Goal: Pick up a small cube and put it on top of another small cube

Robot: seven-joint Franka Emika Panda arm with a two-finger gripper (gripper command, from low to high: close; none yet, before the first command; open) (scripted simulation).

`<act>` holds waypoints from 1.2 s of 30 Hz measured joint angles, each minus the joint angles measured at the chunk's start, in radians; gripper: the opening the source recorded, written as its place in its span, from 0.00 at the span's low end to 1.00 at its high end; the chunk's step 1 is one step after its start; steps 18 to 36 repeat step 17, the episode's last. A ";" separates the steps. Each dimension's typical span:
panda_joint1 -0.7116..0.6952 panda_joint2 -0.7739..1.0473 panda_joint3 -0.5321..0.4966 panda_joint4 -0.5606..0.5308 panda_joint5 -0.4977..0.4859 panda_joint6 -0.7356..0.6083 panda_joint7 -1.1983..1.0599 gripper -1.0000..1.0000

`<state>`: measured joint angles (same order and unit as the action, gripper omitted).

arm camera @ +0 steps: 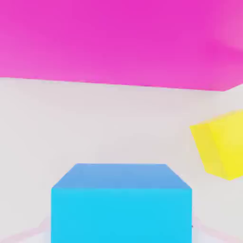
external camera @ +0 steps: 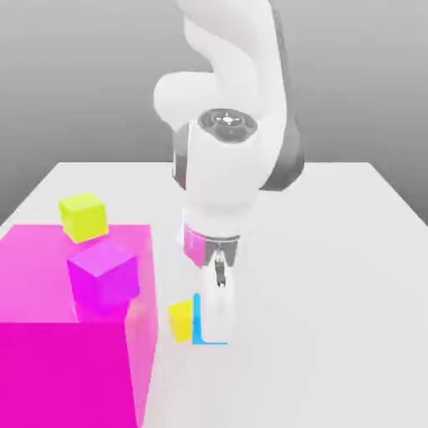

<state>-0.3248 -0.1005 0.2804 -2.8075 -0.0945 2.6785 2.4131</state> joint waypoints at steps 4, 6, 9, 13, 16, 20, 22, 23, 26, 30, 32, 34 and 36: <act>0.018 -0.146 -0.069 -0.127 0.120 -0.001 -0.056 0.00; 0.034 -0.211 -0.110 -0.186 0.179 0.002 -0.083 0.00; 0.032 -0.161 -0.122 -0.208 0.194 0.078 -0.089 0.00; 0.014 -0.024 -0.114 -0.205 0.167 0.213 -0.070 0.00; -0.002 0.069 -0.117 -0.201 0.120 0.302 -0.038 1.00; -0.002 0.069 -0.117 -0.201 0.120 0.302 -0.038 1.00; -0.002 0.069 -0.117 -0.201 0.120 0.302 -0.038 1.00; -0.002 0.069 -0.117 -0.201 0.120 0.302 -0.038 1.00; -0.002 0.069 -0.117 -0.201 0.120 0.302 -0.038 1.00; -0.002 0.069 -0.117 -0.201 0.120 0.302 -0.038 1.00; -0.002 0.069 -0.117 -0.201 0.120 0.302 -0.038 1.00; -0.002 0.069 -0.117 -0.201 0.120 0.302 -0.038 1.00; -0.002 0.069 -0.117 -0.201 0.120 0.302 -0.038 1.00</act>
